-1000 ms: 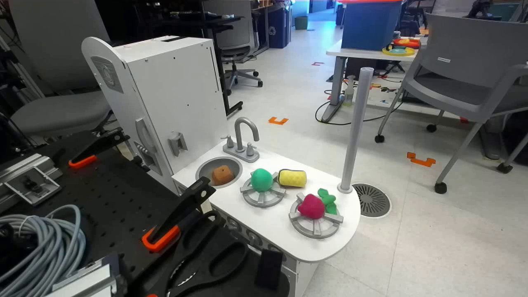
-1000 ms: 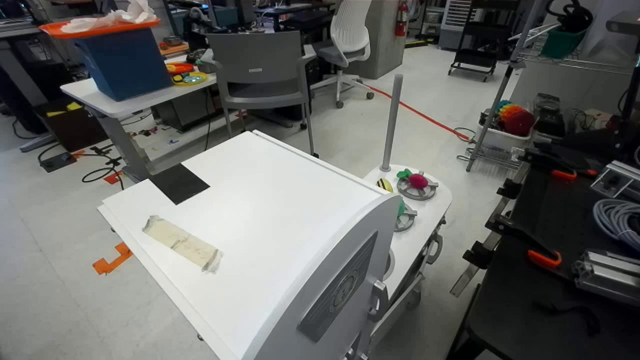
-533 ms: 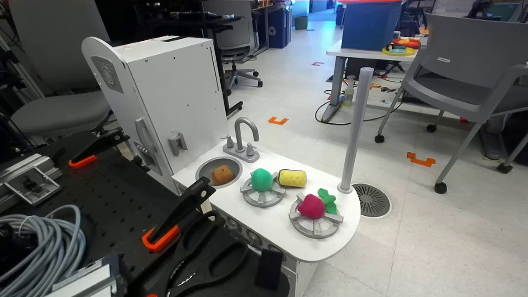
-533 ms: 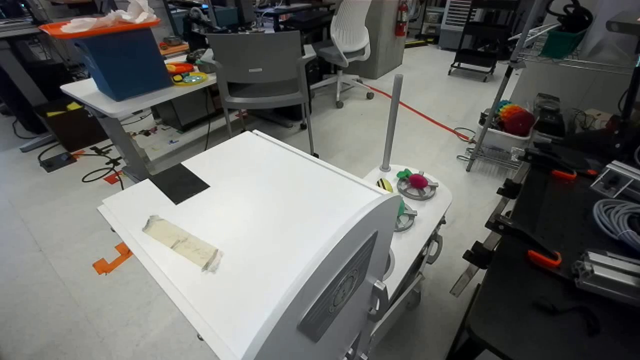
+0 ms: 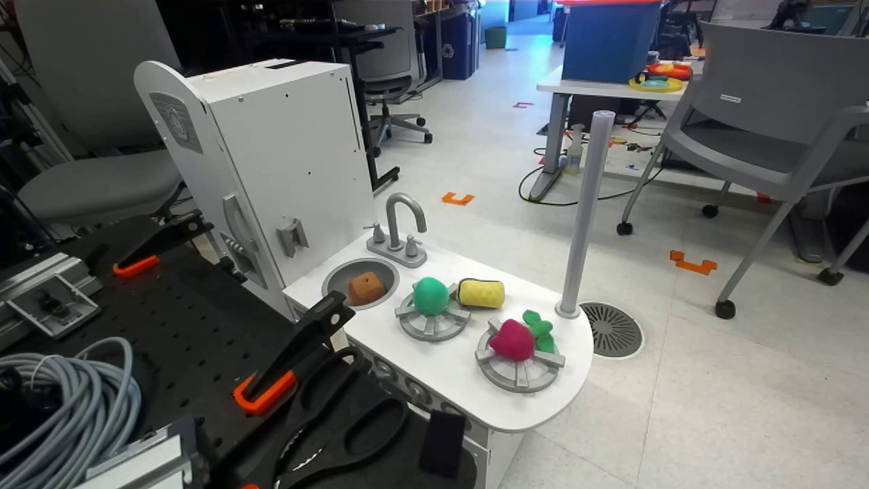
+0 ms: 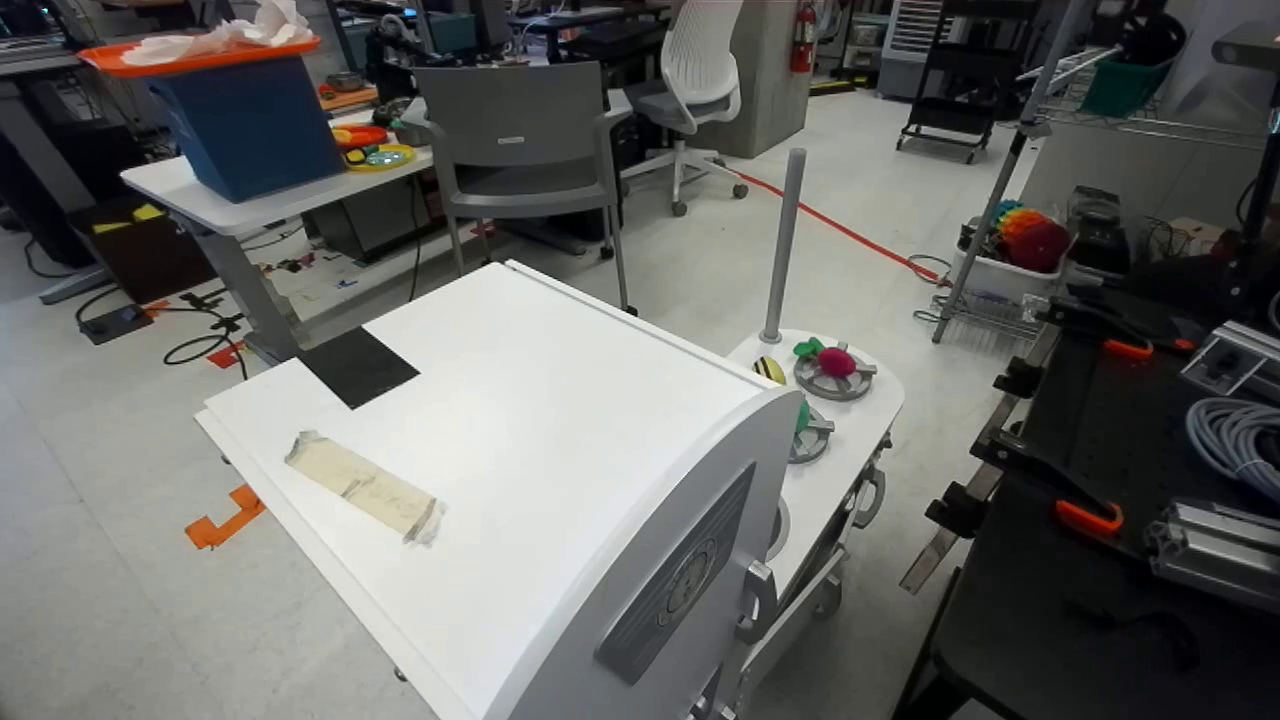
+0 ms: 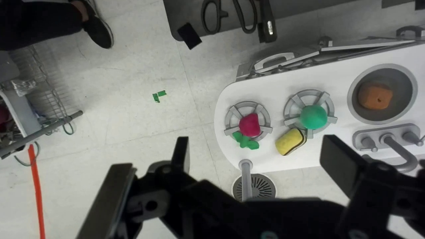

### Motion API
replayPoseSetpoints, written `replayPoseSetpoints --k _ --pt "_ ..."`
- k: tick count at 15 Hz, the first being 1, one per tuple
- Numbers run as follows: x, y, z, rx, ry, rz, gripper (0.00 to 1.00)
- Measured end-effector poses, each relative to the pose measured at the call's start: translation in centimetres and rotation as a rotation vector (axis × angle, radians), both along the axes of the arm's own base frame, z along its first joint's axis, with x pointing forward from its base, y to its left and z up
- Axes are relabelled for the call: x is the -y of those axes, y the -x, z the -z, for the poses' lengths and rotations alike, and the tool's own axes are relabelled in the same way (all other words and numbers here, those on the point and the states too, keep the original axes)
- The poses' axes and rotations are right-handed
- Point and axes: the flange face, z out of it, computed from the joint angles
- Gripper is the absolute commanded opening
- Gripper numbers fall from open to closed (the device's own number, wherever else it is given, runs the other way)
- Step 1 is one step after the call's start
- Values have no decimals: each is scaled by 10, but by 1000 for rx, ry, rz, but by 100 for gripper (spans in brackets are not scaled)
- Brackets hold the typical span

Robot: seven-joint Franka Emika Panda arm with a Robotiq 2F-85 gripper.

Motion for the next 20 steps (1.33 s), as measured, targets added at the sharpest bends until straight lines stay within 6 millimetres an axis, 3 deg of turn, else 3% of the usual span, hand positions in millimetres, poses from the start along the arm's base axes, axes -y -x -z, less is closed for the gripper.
replayPoseSetpoints --k 6,12,16,20 --pt "1 -75 114 -58 -114 80 100" --pt "3 -144 236 -95 -72 160 100" --pt "4 -174 321 -140 -27 187 100" --pt "5 -190 404 -168 24 197 100"
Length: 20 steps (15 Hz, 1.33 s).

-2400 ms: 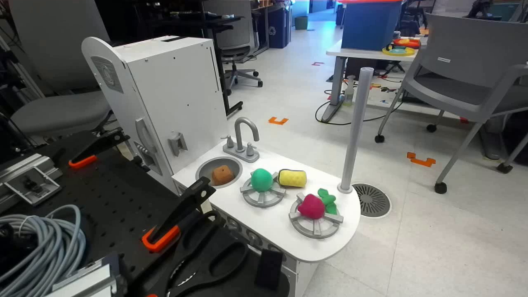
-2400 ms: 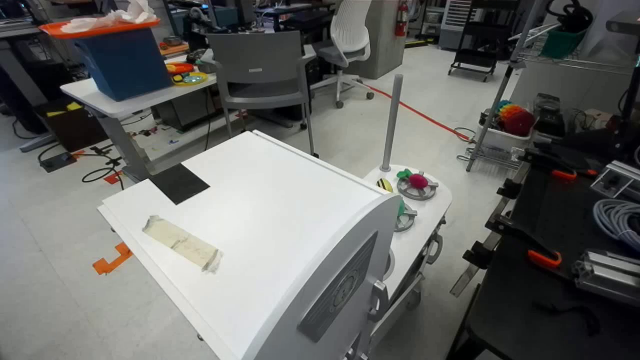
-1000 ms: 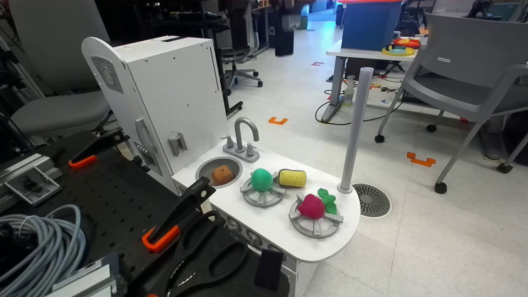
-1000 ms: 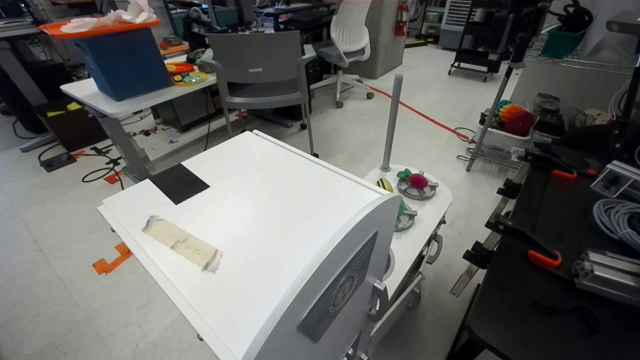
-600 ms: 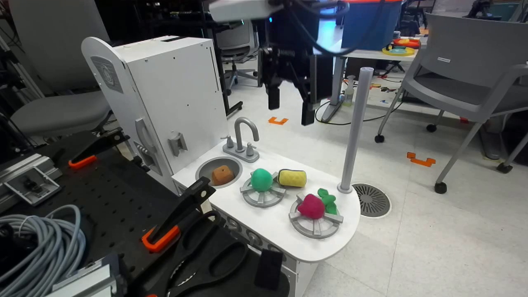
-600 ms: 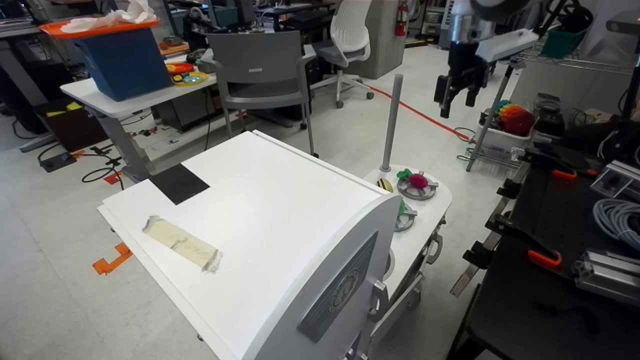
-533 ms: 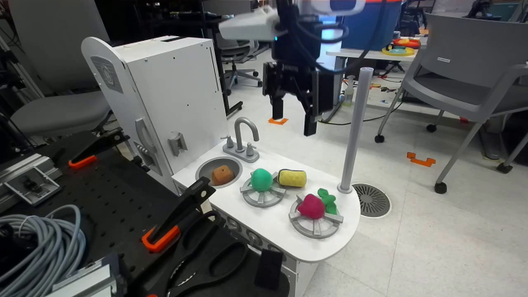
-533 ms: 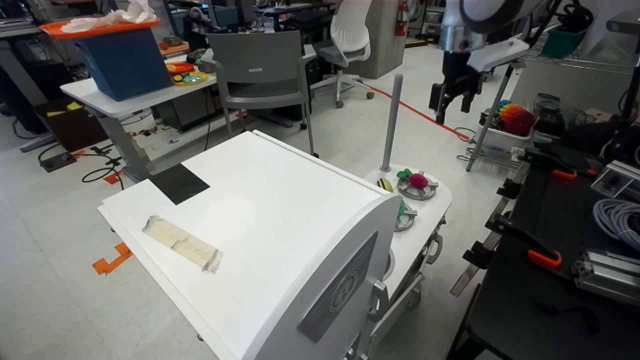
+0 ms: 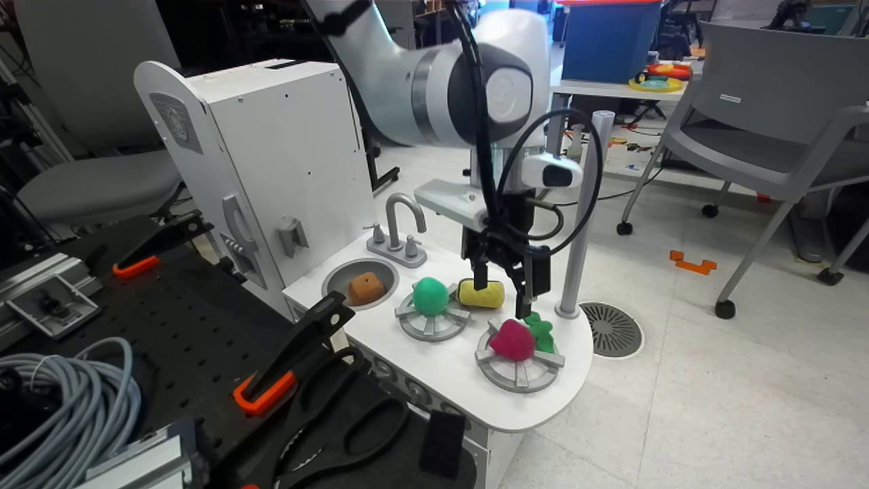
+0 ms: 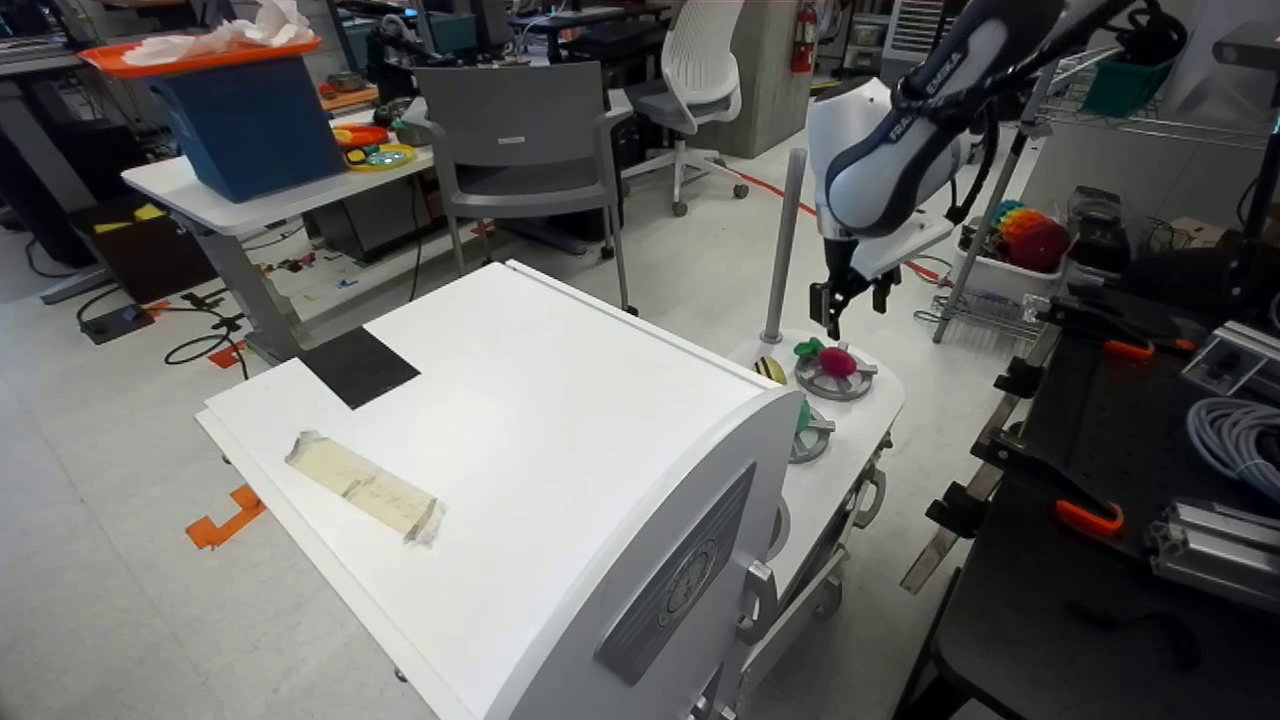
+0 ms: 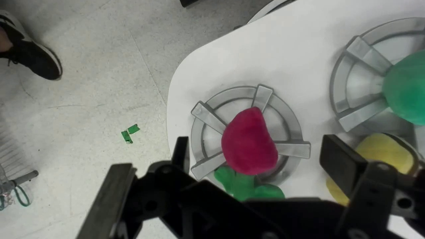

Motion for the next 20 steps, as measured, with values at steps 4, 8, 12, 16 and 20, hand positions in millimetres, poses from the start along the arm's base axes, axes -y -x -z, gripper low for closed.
replayPoseSetpoints --k 4,8,12,16,20 --pt "6 -12 60 2 57 -3 99" --pt "14 -25 92 10 105 -7 61" --pt "15 -34 101 -2 128 -8 29" --pt "14 -33 100 -26 120 -26 2" --pt "16 -22 98 -36 98 -109 1"
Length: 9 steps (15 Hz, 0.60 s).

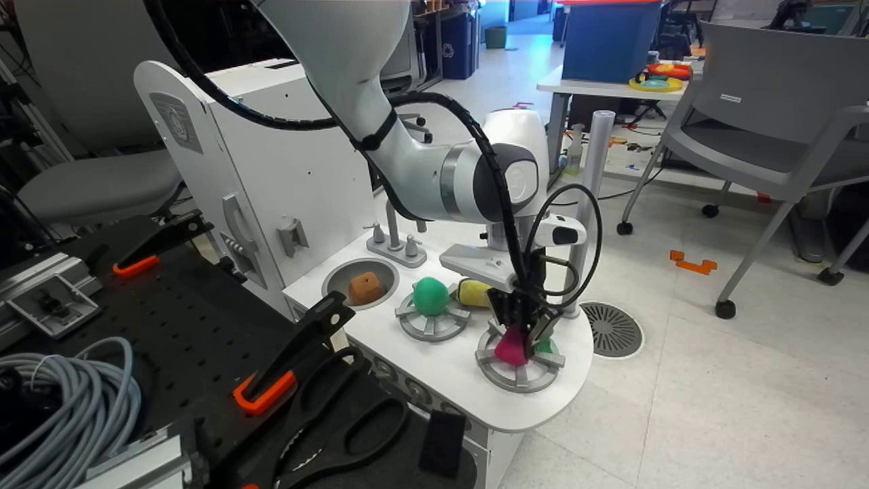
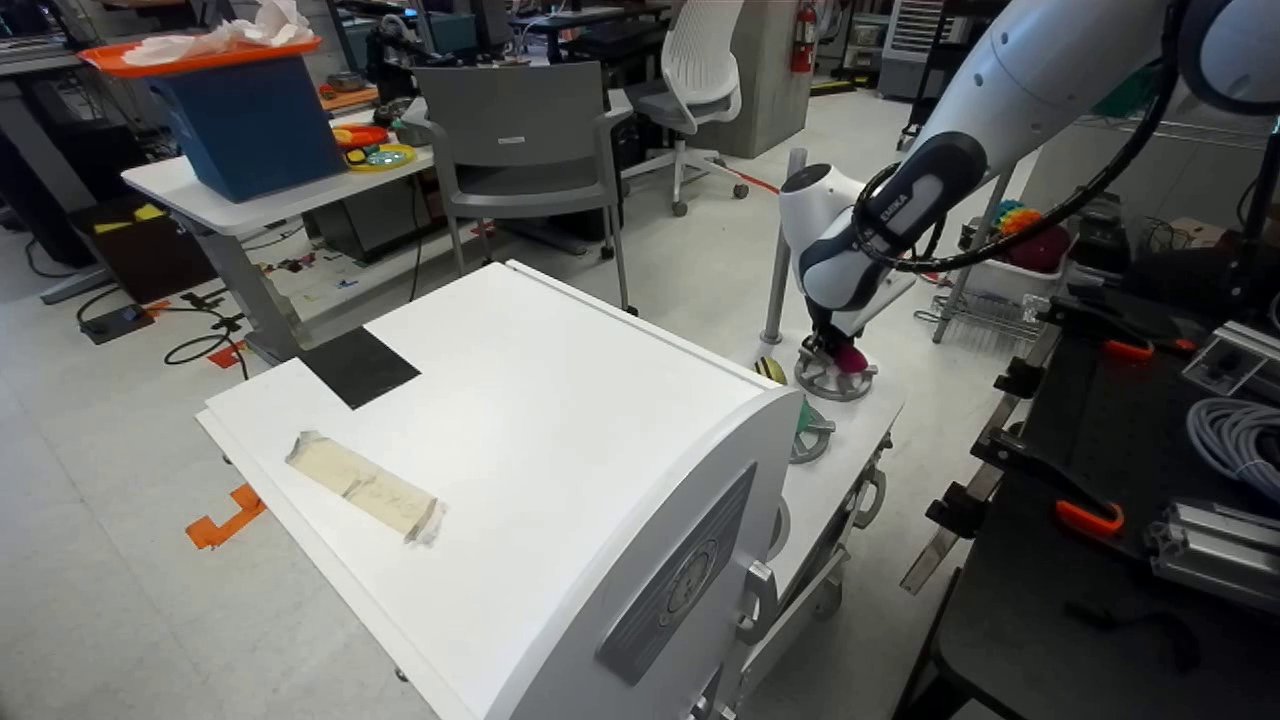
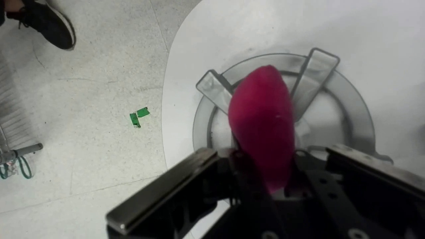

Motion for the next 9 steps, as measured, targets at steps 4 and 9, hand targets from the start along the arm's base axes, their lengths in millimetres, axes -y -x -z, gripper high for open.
replayPoseSetpoints --k 4,9 --pt "-7 22 -4 3 -27 -108 3" --pt "-35 85 17 -71 -71 -166 3"
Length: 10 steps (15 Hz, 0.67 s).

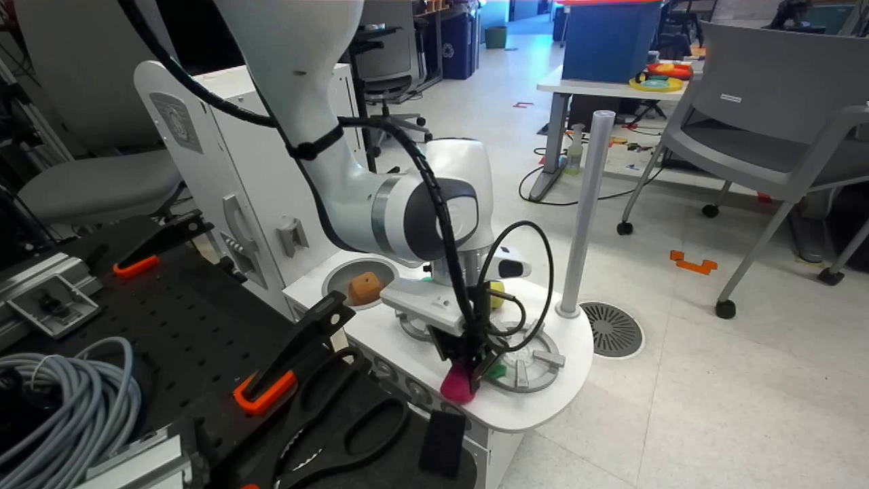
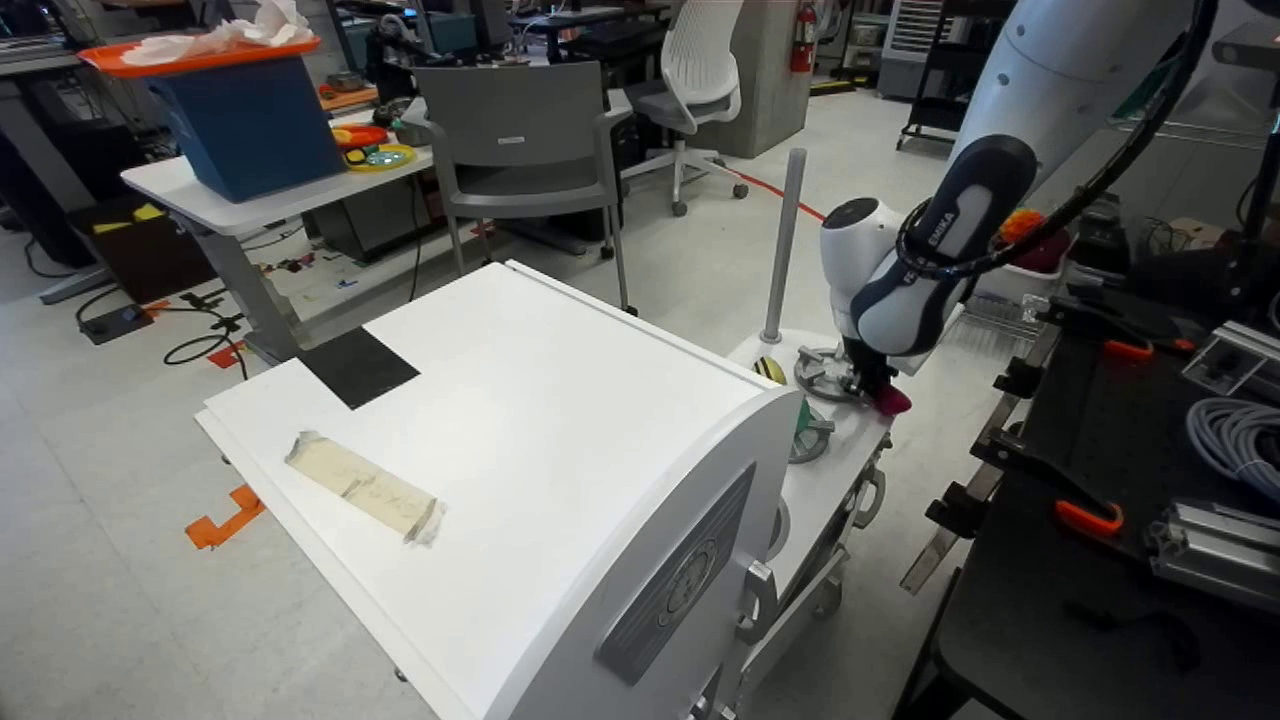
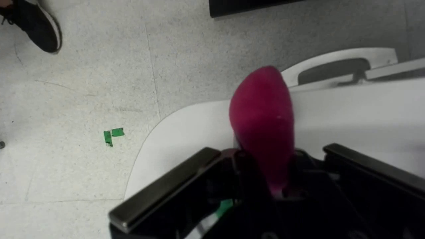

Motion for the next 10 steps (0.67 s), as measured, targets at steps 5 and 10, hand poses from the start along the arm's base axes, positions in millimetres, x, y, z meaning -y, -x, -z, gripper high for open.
replayPoseSetpoints --k 5,10 --pt "-48 19 -4 43 -58 -56 3" --pt "-76 8 -18 101 -104 -76 61"
